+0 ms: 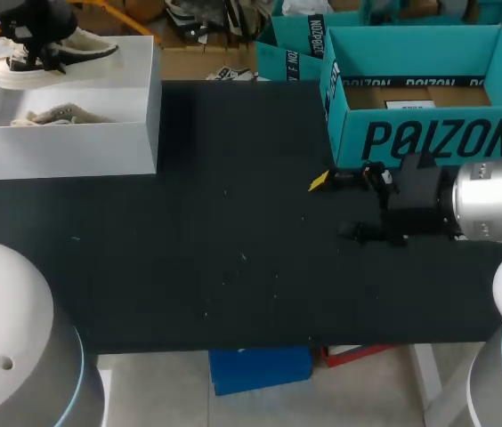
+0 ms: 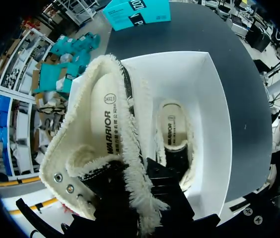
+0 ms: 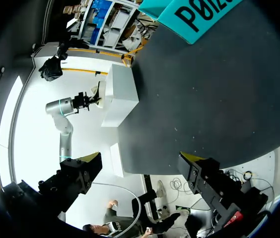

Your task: Take the shoe out of the shoebox, open the shoe tongue, remove and reinsert the insole, then place the shoe into the shoebox

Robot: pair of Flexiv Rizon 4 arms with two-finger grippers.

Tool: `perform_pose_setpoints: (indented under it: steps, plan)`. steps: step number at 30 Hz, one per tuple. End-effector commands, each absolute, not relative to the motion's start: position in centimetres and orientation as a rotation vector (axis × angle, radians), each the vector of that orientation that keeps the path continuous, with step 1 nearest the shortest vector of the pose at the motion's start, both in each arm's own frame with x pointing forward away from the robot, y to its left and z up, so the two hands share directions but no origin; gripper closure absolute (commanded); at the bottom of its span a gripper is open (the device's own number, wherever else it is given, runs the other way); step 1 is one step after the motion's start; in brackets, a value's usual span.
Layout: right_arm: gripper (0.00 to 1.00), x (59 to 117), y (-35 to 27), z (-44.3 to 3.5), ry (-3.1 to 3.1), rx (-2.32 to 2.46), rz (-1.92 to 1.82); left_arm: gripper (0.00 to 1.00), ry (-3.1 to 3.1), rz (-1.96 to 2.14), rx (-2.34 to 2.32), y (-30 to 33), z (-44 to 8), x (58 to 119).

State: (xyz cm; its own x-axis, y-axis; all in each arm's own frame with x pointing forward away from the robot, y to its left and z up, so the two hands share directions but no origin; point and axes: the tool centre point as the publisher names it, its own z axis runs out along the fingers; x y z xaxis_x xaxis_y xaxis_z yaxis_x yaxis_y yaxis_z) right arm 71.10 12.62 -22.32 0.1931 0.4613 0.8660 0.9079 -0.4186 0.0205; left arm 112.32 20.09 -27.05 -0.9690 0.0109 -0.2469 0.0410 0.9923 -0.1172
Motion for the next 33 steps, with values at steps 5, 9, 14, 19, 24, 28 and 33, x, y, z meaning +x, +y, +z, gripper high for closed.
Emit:
perform_pose_setpoints:
  steps: [5,9,14,19,24,28,33]
  plan:
    - [0.00,71.1,12.7,-22.3,-1.275,-1.968,-1.152,1.00,2.902,-0.139,0.016,20.2,-29.2,115.8]
    - [0.00,71.1,12.7,-22.3,-1.275,-1.968,-1.152,1.00,2.908,-0.127,-0.005,20.5,-30.0,117.0]
    - [0.00,71.1,12.7,-22.3,-1.275,-1.968,-1.152,1.00,2.930,-0.104,-0.027,20.6,-30.9,118.0]
    - [0.00,71.1,12.7,-22.3,-1.275,-1.968,-1.152,1.00,2.927,-0.080,-0.020,20.8,-32.0,118.6]
    - [0.00,71.1,12.7,-22.3,-1.275,-1.968,-1.152,1.00,2.956,-0.075,-0.030,20.9,-33.0,118.9]
    - [0.00,71.1,12.7,-22.3,-1.275,-1.968,-1.152,1.00,2.963,-0.071,-0.045,20.7,-34.0,119.0]
    - [0.00,71.1,12.7,-22.3,-1.275,-1.968,-1.152,1.00,2.977,-0.063,-0.073,20.6,-35.1,119.0]
